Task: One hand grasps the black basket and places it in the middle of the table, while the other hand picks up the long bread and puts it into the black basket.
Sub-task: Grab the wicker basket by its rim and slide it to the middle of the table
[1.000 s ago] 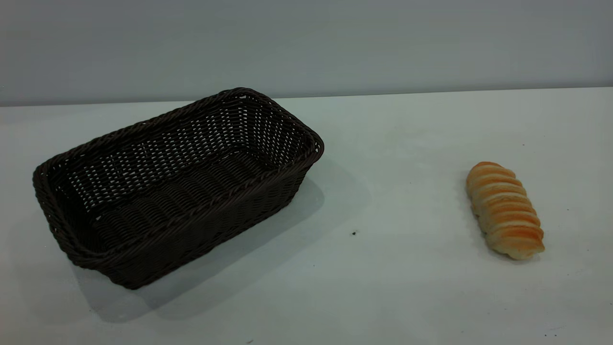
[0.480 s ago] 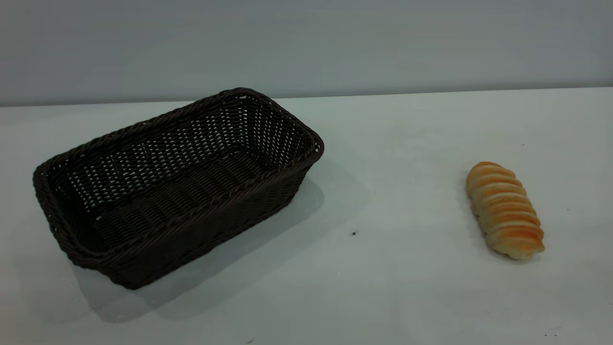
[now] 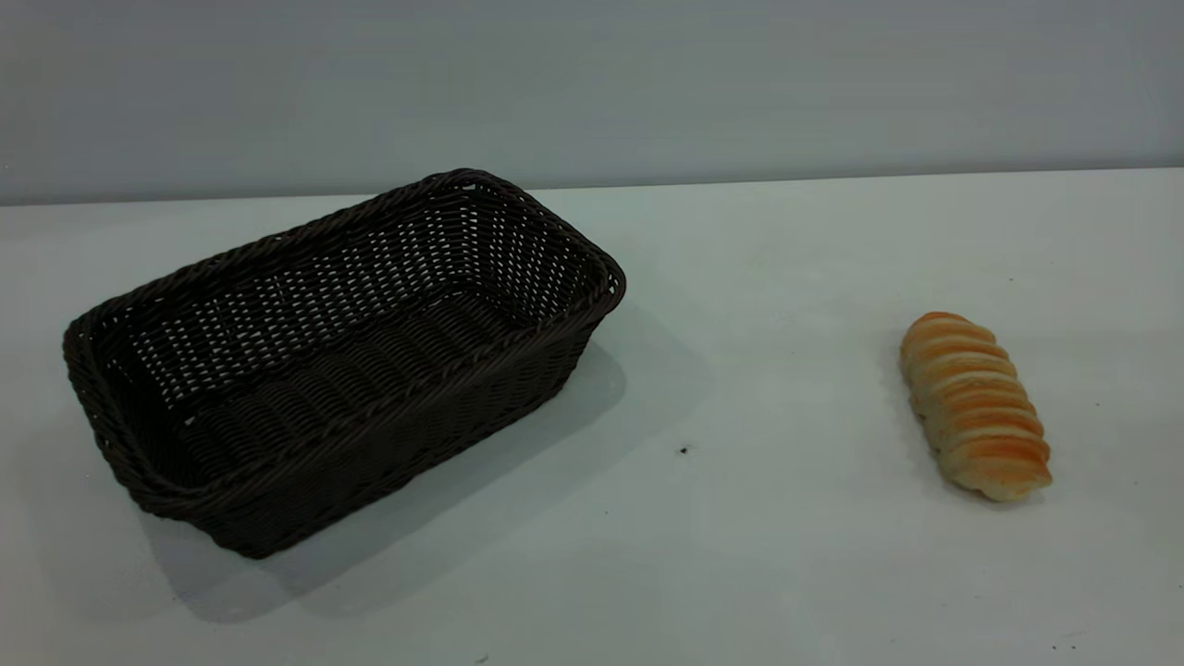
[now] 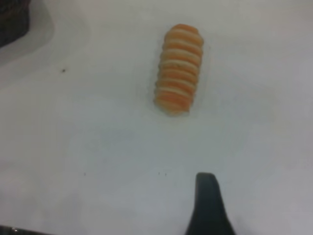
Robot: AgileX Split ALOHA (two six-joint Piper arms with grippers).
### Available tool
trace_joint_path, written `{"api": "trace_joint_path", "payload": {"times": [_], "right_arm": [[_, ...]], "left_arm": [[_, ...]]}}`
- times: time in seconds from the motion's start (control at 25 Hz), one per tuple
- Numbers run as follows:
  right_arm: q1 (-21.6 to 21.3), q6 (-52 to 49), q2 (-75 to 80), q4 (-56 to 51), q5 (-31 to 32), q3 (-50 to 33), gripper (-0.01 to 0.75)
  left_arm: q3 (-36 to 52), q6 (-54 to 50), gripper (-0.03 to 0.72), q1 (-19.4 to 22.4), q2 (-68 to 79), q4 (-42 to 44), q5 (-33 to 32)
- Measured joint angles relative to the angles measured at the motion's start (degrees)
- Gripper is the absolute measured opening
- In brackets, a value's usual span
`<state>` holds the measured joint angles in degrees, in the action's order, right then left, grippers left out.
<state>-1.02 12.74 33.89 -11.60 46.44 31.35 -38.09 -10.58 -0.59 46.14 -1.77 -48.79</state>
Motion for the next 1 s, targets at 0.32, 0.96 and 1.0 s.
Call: {"api": "trace_joint_path", "payload": {"times": [0.32,0.96,1.0], "right_arm": [[0.0,0.6,2.7,-0.2,-2.2,0.1,0.530],[0.0,1.2,2.7,-1.4,-2.3,0.1,0.530],[0.0,1.2,2.7,-1.5,-2.3,0.1,0.530]], "left_arm": [[-12.3,-6.6,0.503,0.0,31.9,-0.1,3.6],[-17.2,-23.0,0.503,-3.1,53.6,-0.1,13.0],[-17.2,-23.1,0.503,-3.1,53.9,-0.1,13.2]]}}
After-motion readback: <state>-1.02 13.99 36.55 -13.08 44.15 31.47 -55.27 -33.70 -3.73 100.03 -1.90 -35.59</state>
